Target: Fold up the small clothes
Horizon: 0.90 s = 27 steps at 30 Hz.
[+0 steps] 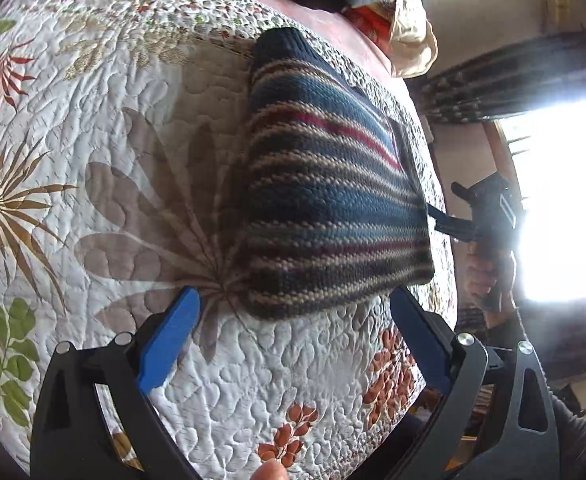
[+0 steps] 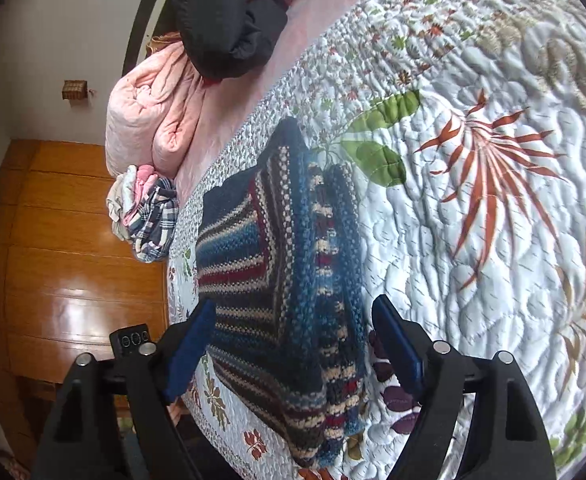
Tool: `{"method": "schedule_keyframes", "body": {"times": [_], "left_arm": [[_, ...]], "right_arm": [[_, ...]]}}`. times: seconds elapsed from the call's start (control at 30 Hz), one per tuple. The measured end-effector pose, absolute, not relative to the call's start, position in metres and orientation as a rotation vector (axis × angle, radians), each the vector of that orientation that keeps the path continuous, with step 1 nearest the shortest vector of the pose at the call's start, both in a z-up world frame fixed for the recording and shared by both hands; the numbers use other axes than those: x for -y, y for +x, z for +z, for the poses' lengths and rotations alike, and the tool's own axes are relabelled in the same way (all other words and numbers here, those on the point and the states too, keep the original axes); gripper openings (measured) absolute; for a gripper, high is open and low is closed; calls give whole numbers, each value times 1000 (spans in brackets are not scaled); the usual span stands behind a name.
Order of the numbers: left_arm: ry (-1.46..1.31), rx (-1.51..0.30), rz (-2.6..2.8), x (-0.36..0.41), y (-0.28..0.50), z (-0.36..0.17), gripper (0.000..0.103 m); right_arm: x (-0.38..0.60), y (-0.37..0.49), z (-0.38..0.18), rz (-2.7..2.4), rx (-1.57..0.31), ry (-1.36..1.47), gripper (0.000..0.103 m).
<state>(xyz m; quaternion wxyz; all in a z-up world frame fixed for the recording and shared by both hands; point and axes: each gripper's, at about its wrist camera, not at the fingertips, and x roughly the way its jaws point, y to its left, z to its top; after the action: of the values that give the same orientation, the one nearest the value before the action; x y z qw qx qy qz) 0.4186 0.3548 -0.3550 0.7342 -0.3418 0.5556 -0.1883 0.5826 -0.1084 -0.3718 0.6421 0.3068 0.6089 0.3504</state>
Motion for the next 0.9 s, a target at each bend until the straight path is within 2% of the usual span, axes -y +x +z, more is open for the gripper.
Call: {"method": "schedule_keyframes", "body": {"times": [0.2,0.47,0.8,0.83,0.9], "left_arm": [[-836,-1277,-489,-350,438,-393,98],[-964,-1223,-612,-337,459,-417,98],[-889,-1282,-576,-305,480,-417,98],[-881,-1301,-546,-301,482,-414,98],[-832,-1344,-476,-294,487,-410,90]], "right_arm": [[81,611,-400,838,-1465,668,82],[62,626,-414,899,-1480,688,82],[27,632,-415,938,-1466,676,83],[25,632,-414,933,-1466,663,81],[21,631,-413,911,-1470,639,70]]}}
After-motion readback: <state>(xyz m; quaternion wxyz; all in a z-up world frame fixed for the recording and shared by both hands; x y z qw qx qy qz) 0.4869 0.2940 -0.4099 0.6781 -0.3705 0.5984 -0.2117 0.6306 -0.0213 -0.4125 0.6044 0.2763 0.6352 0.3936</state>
